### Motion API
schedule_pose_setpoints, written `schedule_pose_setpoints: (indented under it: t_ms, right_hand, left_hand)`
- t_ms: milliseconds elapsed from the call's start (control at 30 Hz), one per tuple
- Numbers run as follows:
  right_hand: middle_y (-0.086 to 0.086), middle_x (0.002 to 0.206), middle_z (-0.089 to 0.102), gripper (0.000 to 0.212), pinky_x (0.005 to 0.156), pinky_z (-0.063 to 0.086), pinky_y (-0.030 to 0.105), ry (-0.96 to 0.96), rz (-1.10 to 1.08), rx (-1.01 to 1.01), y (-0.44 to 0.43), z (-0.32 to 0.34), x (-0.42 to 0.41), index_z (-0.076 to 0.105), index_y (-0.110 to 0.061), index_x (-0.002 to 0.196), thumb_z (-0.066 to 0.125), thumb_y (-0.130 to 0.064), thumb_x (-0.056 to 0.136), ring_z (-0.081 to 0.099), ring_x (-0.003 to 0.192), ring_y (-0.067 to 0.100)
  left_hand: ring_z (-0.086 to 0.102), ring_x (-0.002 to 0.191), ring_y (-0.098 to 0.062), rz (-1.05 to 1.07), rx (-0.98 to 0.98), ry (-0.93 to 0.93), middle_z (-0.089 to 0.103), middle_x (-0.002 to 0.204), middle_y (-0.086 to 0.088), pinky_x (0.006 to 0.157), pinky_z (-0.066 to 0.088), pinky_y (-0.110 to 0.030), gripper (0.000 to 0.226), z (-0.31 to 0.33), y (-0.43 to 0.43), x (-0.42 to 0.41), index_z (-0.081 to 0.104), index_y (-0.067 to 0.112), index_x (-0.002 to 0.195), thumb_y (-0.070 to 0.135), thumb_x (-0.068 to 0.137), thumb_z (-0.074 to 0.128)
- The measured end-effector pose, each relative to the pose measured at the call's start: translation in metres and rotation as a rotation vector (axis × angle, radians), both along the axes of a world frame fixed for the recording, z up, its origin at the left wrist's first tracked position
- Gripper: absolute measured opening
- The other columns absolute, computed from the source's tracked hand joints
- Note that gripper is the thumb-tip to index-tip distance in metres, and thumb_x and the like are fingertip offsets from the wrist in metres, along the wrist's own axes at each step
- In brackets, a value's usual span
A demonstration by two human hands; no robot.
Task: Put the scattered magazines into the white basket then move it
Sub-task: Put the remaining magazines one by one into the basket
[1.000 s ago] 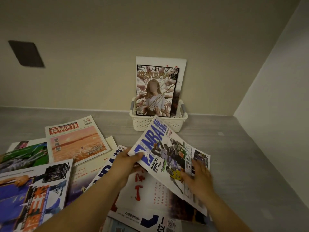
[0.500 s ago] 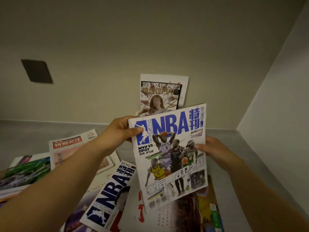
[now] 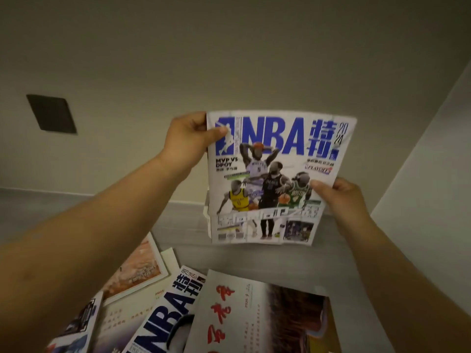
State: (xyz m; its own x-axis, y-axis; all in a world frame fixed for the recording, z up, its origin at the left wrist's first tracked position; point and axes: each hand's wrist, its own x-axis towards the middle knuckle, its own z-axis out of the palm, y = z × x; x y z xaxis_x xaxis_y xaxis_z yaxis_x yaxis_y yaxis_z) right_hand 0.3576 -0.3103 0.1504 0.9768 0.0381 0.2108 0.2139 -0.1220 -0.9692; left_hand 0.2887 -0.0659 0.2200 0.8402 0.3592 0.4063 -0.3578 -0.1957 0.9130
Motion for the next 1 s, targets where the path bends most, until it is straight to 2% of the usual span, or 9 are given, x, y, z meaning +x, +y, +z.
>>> schedule_pose_setpoints:
  t_ms: [67, 133, 267, 367, 500, 667, 833, 933, 1000]
  right_hand:
    - [-0.006, 0.080, 0.065, 0.019, 0.054, 0.049, 0.012, -0.116, -0.046, -0.041, 0.008, 0.019, 0.016, 0.066, -0.019, 0.097, 0.063, -0.011, 0.079, 0.060, 0.066, -0.001]
    - [-0.006, 0.082, 0.063, 0.023, 0.052, 0.045, 0.009, -0.178, -0.054, -0.075, 0.016, 0.030, 0.032, 0.064, -0.018, 0.101, 0.063, -0.010, 0.079, 0.057, 0.065, -0.005]
    - [0.001, 0.088, 0.060, 0.024, 0.044, 0.043, 0.004, -0.123, -0.049, -0.111, 0.030, 0.023, 0.063, 0.063, -0.004, 0.103, 0.060, -0.006, 0.080, 0.054, 0.064, -0.001]
    - [0.004, 0.090, 0.060, 0.022, 0.043, 0.044, 0.003, -0.046, -0.061, -0.090, 0.038, 0.001, 0.080, 0.063, -0.002, 0.102, 0.059, -0.004, 0.081, 0.054, 0.064, 0.002]
    - [0.003, 0.090, 0.060, 0.022, 0.052, 0.049, 0.015, 0.047, -0.065, -0.104, 0.042, -0.027, 0.093, 0.063, -0.001, 0.103, 0.058, -0.004, 0.081, 0.057, 0.065, 0.006]
    - [0.003, 0.089, 0.061, 0.021, 0.055, 0.046, 0.017, 0.144, -0.047, -0.093, 0.049, -0.053, 0.106, 0.062, -0.002, 0.103, 0.057, -0.004, 0.083, 0.058, 0.065, 0.006]
    - [0.007, 0.093, 0.063, 0.019, 0.079, 0.050, 0.041, 0.246, -0.070, -0.080, 0.054, -0.071, 0.117, 0.063, -0.004, 0.101, 0.057, -0.005, 0.082, 0.061, 0.084, 0.025]
    - [0.008, 0.096, 0.064, 0.019, 0.078, 0.050, 0.042, 0.247, -0.072, -0.054, 0.055, -0.076, 0.124, 0.062, -0.005, 0.102, 0.056, -0.005, 0.083, 0.061, 0.083, 0.025]
    - [0.012, 0.102, 0.064, 0.022, 0.078, 0.050, 0.041, 0.213, -0.078, -0.038, 0.059, -0.077, 0.129, 0.060, -0.004, 0.105, 0.054, -0.003, 0.084, 0.061, 0.086, 0.026]
  left_hand:
    - [0.063, 0.049, 0.005, 0.025, -0.029, -0.039, 0.064, 0.086, -0.006, 0.050, 0.053, -0.009, 0.013, 0.016, 0.002, 0.017, 0.062, 0.001, 0.094, 0.005, 0.083, 0.057]
    - [0.063, 0.047, 0.005, 0.042, -0.062, -0.043, 0.062, 0.092, -0.009, 0.049, 0.052, -0.009, 0.021, 0.024, 0.004, 0.034, 0.059, -0.005, 0.102, 0.004, 0.083, 0.056]
    - [0.062, 0.046, 0.006, 0.059, -0.084, -0.007, 0.061, 0.091, -0.010, 0.047, 0.051, -0.008, 0.023, 0.015, 0.009, 0.063, 0.057, -0.006, 0.104, 0.005, 0.084, 0.056]
    - [0.062, 0.045, 0.004, 0.094, -0.120, 0.042, 0.062, 0.089, -0.009, 0.045, 0.050, -0.008, 0.022, -0.004, 0.011, 0.081, 0.058, -0.003, 0.103, 0.006, 0.083, 0.056]
    - [0.061, 0.046, 0.001, 0.110, -0.140, 0.117, 0.062, 0.088, -0.009, 0.045, 0.051, -0.008, 0.020, -0.031, 0.016, 0.099, 0.060, 0.000, 0.101, 0.007, 0.083, 0.057]
    - [0.061, 0.054, -0.001, 0.120, -0.150, 0.183, 0.062, 0.088, -0.008, 0.045, 0.051, -0.009, 0.020, -0.058, 0.020, 0.116, 0.060, 0.001, 0.101, 0.008, 0.083, 0.057]
    - [0.058, 0.060, -0.006, 0.133, -0.171, 0.212, 0.061, 0.089, -0.009, 0.043, 0.050, -0.008, 0.021, -0.077, 0.022, 0.134, 0.059, -0.001, 0.103, 0.007, 0.083, 0.056]
    - [0.060, 0.064, -0.009, 0.156, -0.135, 0.200, 0.062, 0.090, -0.006, 0.045, 0.051, -0.010, 0.023, -0.083, 0.022, 0.145, 0.060, 0.002, 0.105, 0.009, 0.084, 0.057]
    - [0.061, 0.075, -0.015, 0.224, -0.103, 0.203, 0.063, 0.098, -0.007, 0.052, 0.049, -0.015, 0.026, -0.089, 0.023, 0.153, 0.058, 0.004, 0.108, 0.010, 0.083, 0.058]
